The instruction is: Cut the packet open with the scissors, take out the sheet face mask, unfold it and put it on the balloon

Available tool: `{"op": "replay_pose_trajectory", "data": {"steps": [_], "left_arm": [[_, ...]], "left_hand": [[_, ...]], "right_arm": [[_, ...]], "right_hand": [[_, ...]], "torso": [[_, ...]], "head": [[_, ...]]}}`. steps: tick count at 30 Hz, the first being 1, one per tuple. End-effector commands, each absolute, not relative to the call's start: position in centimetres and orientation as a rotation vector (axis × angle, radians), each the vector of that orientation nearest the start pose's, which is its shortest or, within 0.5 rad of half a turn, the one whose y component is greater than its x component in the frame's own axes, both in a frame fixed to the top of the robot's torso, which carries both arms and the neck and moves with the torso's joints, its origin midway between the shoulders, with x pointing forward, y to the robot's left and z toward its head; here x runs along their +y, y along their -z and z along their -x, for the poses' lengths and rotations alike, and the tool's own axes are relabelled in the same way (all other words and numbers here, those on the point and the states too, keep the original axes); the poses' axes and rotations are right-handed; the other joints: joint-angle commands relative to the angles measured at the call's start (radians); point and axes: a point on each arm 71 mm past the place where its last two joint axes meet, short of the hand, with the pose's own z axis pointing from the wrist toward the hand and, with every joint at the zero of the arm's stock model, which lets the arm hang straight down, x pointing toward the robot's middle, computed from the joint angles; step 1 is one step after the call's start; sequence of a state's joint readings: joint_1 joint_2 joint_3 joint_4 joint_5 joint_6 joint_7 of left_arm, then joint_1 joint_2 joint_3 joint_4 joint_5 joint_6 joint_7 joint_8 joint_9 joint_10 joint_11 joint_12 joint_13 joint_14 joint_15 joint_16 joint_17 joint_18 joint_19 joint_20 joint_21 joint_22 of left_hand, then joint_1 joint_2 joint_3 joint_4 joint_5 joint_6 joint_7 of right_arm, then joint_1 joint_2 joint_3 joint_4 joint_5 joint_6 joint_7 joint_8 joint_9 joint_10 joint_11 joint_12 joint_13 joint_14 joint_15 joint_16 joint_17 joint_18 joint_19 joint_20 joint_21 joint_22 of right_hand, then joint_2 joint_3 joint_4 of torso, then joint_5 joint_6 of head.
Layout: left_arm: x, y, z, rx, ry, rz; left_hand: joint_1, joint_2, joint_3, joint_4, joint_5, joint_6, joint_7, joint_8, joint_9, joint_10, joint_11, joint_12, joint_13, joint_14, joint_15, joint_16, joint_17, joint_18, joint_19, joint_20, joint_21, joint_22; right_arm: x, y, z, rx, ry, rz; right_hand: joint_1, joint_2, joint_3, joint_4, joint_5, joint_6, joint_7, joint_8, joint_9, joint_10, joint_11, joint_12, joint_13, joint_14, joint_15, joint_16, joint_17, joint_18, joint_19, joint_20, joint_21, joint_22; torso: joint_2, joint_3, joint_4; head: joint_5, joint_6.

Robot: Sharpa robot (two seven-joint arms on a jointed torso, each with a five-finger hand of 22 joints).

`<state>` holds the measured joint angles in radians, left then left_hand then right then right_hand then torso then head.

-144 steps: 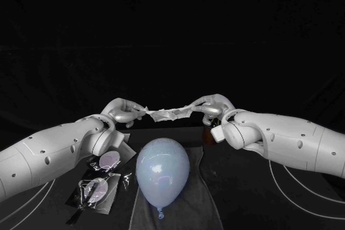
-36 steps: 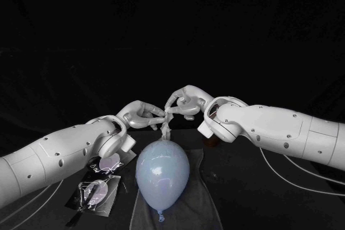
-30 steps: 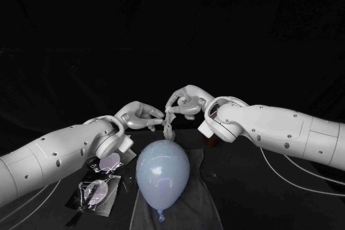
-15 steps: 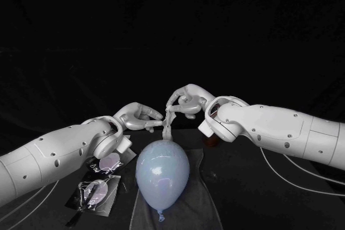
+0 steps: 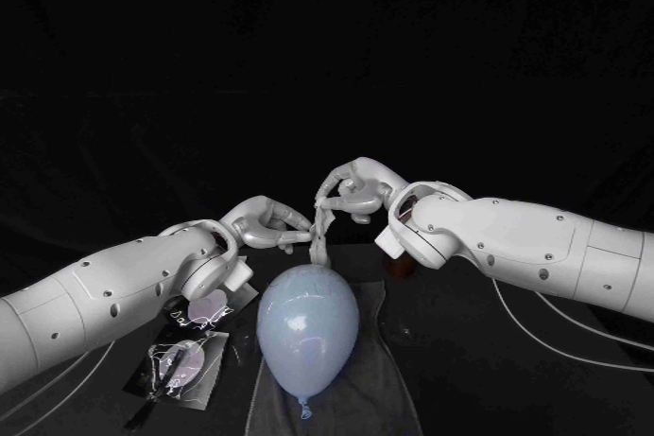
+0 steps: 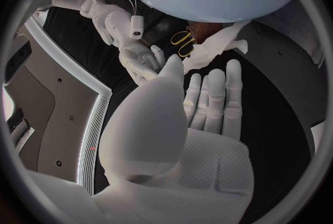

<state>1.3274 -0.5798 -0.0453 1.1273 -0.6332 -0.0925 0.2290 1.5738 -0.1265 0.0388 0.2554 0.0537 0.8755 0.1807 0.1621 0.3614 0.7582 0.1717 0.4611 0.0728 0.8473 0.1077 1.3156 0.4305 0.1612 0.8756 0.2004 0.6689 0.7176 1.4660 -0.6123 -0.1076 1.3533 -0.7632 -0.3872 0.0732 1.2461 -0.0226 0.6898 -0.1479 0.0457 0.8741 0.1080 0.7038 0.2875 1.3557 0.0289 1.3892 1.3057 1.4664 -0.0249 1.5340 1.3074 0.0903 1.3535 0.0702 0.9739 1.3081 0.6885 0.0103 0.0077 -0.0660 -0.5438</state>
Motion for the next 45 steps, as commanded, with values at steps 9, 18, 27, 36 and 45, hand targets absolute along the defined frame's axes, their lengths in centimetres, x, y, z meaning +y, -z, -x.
{"op": "replay_pose_trajectory", "data": {"steps": [9,18,27,36,45], "left_arm": [[16.2,14.2,-56.9,1.700,1.198,0.365],[16.0,14.1,-57.0,1.675,1.205,0.387],[16.1,13.8,-57.1,1.618,1.232,0.429],[16.4,13.6,-57.2,1.580,1.236,0.440],[17.1,13.3,-57.2,1.540,1.239,0.457]], "left_hand": [[0.006,0.000,-0.028,0.014,-0.005,-0.016,0.030,0.006,-0.007,0.008,-0.007,0.015,0.002,0.033,-0.006,0.025,-0.015,0.022,0.025,-0.004,0.024,0.012],[0.038,0.043,-0.020,0.015,-0.005,0.020,0.007,0.036,-0.006,0.053,-0.026,0.050,0.012,0.075,-0.024,0.047,-0.028,0.023,0.049,-0.018,0.048,0.028],[0.092,0.125,0.053,0.025,-0.005,0.119,-0.051,0.091,-0.001,0.143,-0.055,0.064,0.010,0.121,-0.052,0.070,-0.038,0.023,0.068,-0.044,0.089,0.058],[0.120,0.129,0.144,-0.008,-0.005,0.169,-0.070,0.149,0.034,0.254,-0.096,0.049,0.003,0.221,-0.089,0.109,0.065,0.022,0.076,-0.078,0.145,0.103],[0.078,0.079,0.286,-0.021,-0.005,0.159,-0.071,0.173,0.071,0.289,-0.100,0.005,0.002,0.229,-0.094,0.110,0.067,0.021,0.052,-0.087,0.184,0.146]], "right_arm": [[-13.1,7.5,-54.1,1.504,-1.114,-0.259],[-13.0,7.5,-54.0,1.509,-1.122,-0.262],[-13.2,7.5,-54.1,1.509,-1.115,-0.267],[-13.5,7.5,-54.3,1.507,-1.108,-0.273],[-14.5,7.9,-55.0,1.528,-1.053,-0.297]], "right_hand": [[-0.008,0.001,0.004,0.000,0.003,0.006,0.001,0.002,0.001,0.006,0.002,0.004,0.001,0.067,-0.009,0.003,0.144,0.016,0.008,0.001,0.004,0.123],[-0.010,0.001,0.006,-0.002,0.003,0.006,0.000,0.002,0.001,0.007,0.002,0.003,0.001,0.067,-0.009,0.003,0.143,0.016,0.008,0.001,0.004,0.122],[-0.010,0.001,0.006,-0.002,0.003,0.006,0.000,0.002,0.001,0.007,0.002,0.003,0.001,0.067,-0.009,0.003,0.143,0.016,0.008,0.001,0.004,0.122],[-0.010,0.001,0.006,-0.002,0.003,0.006,0.000,0.002,0.001,0.007,0.002,0.003,0.001,0.067,-0.009,0.003,0.143,0.016,0.008,0.001,0.004,0.122],[-0.013,0.001,0.007,-0.003,0.003,0.007,0.000,0.003,0.001,0.004,0.002,0.001,-0.002,0.067,-0.009,0.003,0.141,0.017,0.008,0.001,0.003,0.122]], "torso": [[0.000,0.0000,0.0002],[0.000,-0.0002,0.0002],[0.000,-0.0001,0.0001],[0.000,-0.0002,-0.0001],[-0.001,0.0000,-0.0002]], "head": [[-0.001,0.001],[-0.001,0.001],[-0.001,-0.001],[0.003,-0.002],[0.004,-0.002]]}}
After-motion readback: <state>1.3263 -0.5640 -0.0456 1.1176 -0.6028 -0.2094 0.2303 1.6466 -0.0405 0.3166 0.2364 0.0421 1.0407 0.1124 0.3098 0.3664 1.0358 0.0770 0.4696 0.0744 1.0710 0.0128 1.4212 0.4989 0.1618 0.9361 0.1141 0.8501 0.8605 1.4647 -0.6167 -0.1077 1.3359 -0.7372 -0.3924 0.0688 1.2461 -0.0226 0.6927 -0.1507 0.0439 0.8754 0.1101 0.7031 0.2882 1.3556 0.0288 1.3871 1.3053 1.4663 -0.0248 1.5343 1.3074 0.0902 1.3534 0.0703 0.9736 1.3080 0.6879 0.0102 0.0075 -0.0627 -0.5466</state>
